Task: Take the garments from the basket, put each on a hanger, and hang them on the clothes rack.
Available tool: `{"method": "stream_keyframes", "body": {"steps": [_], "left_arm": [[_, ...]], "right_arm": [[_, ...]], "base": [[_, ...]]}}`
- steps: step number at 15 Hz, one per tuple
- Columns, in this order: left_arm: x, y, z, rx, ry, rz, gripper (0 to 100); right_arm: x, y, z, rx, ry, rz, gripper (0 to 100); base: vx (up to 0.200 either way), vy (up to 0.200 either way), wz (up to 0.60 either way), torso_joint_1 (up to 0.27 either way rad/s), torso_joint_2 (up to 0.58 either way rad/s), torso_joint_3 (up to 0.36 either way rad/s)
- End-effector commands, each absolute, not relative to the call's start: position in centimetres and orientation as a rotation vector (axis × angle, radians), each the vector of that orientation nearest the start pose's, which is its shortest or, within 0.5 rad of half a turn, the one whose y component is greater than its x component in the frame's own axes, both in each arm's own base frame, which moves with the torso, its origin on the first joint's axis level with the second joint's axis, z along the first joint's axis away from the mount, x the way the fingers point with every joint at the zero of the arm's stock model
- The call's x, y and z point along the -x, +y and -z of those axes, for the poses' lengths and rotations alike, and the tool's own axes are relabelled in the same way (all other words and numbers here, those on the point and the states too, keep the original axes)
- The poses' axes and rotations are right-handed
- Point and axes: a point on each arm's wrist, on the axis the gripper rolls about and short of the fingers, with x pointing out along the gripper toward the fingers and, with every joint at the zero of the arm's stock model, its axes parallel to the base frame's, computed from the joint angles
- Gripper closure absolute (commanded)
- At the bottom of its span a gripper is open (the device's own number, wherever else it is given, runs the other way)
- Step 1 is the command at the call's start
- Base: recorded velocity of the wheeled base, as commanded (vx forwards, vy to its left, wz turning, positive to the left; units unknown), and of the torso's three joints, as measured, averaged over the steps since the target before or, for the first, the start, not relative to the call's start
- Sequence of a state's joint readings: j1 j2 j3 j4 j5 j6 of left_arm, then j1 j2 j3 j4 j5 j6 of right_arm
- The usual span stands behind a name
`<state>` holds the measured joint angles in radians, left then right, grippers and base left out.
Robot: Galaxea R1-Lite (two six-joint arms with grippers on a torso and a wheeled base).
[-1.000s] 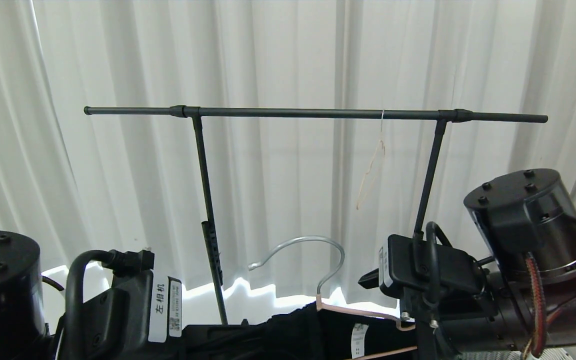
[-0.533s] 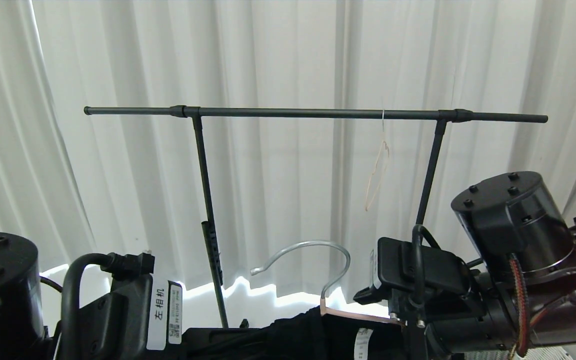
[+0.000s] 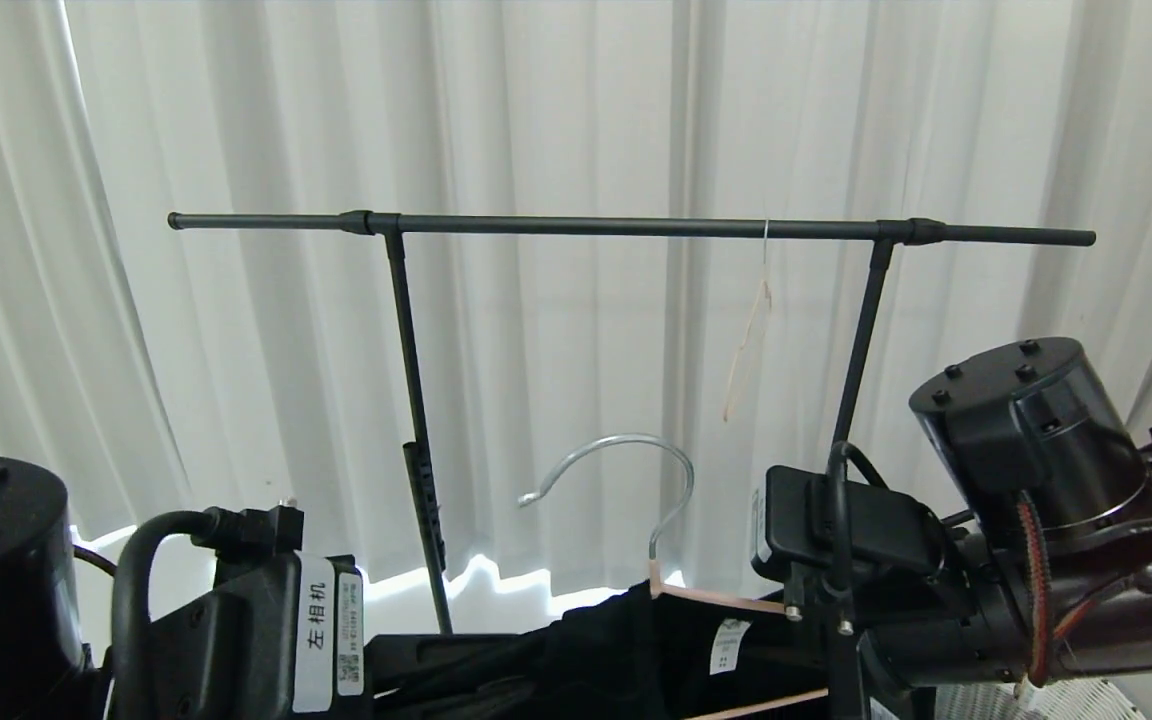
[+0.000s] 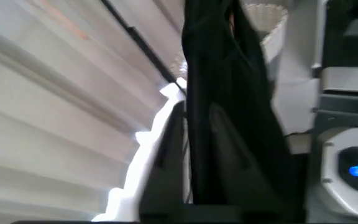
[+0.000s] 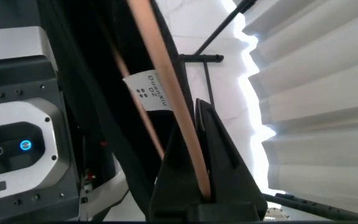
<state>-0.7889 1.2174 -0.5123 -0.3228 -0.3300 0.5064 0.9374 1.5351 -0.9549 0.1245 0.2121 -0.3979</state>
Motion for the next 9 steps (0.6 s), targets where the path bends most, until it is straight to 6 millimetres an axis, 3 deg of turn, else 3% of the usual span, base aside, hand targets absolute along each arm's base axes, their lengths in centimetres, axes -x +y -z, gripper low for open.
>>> {"method": "stream_keyframes", "body": {"steps": [1, 5, 8, 9], "left_arm": [[-11.7, -12.8, -18.5, -0.553, 0.112, 1.176, 0], [-11.6, -12.5, -18.5, -0.55, 0.115, 1.168, 0], [-11.0, -11.6, -17.4, -0.552, 0.148, 1.158, 0], [-10.9, -10.3, -16.4, -0.549, 0.189, 1.108, 0]], "right_arm": [[-14.4, 20.6, -20.5, 0.61, 0.439, -1.244, 100], [-14.3, 19.6, -21.6, 0.625, 0.377, -1.228, 100], [-14.8, 18.4, -22.1, 0.611, 0.367, -1.183, 100], [-15.1, 17.7, -22.4, 0.607, 0.355, -1.155, 100]], "base": [[0.0, 0.0, 0.0, 0.0, 0.0, 0.0], [0.0, 0.0, 0.0, 0.0, 0.0, 0.0], [0.0, 0.0, 0.0, 0.0, 0.0, 0.0], [0.0, 0.0, 0.0, 0.0, 0.0, 0.0]]}}
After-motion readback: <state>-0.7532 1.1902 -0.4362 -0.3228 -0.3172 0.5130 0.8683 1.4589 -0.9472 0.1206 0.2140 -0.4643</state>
